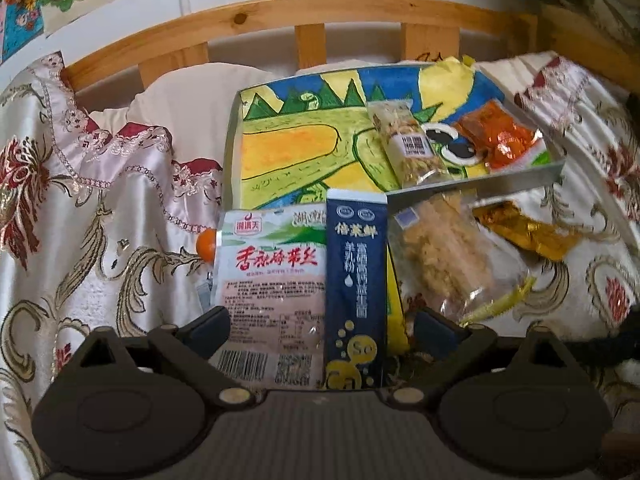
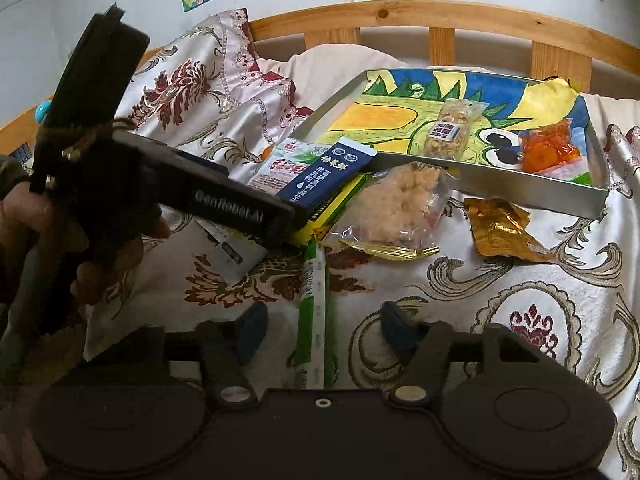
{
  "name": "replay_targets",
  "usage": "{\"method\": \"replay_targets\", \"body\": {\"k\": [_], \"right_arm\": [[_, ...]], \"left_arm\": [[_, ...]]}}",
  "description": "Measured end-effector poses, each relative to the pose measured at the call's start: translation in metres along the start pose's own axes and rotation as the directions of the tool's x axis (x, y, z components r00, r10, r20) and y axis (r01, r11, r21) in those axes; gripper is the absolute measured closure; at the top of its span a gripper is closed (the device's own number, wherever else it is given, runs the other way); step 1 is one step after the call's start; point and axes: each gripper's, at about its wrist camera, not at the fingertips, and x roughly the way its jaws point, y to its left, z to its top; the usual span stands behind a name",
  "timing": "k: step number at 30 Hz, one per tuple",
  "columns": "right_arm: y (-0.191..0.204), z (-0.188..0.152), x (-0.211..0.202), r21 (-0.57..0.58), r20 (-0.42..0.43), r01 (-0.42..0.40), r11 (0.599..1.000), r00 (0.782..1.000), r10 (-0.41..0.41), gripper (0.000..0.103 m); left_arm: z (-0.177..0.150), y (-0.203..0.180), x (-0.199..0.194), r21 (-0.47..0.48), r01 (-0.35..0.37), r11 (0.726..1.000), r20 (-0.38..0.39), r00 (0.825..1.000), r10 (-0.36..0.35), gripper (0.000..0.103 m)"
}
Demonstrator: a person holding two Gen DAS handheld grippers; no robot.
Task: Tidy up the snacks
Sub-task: 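Grasp the blue milk powder stick with the left tool while the right tool grasps the green stick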
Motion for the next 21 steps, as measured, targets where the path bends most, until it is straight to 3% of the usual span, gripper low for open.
{"method": "replay_targets", "body": {"k": [7,13,21], "right_arm": [[-0.001,0.000,0.003,-0.010,0.000,0.013,1.000,1.000,-0.013,0.058],[0.001,-0.001,0.005,-0.029,0.000,0.010,1.000,1.000,-0.010,0.063],[0.002,-0.001,0.006,-0.037,0.001,0.014,0.999,1.000,-0.014,0.072]], "left_arm": [[0.004,-0.004,0.008,0.004,0.022,1.000,-0.016,1.000,-0.022,0.026],[0.002,-0.015,0.014,0.041,0.023,0.999,-0.042,0.999,-0.021,0.035],[0.002,-0.009,0.017,-0.005,0.015,1.000,-0.053,0.998,-0.015,0.056]]}}
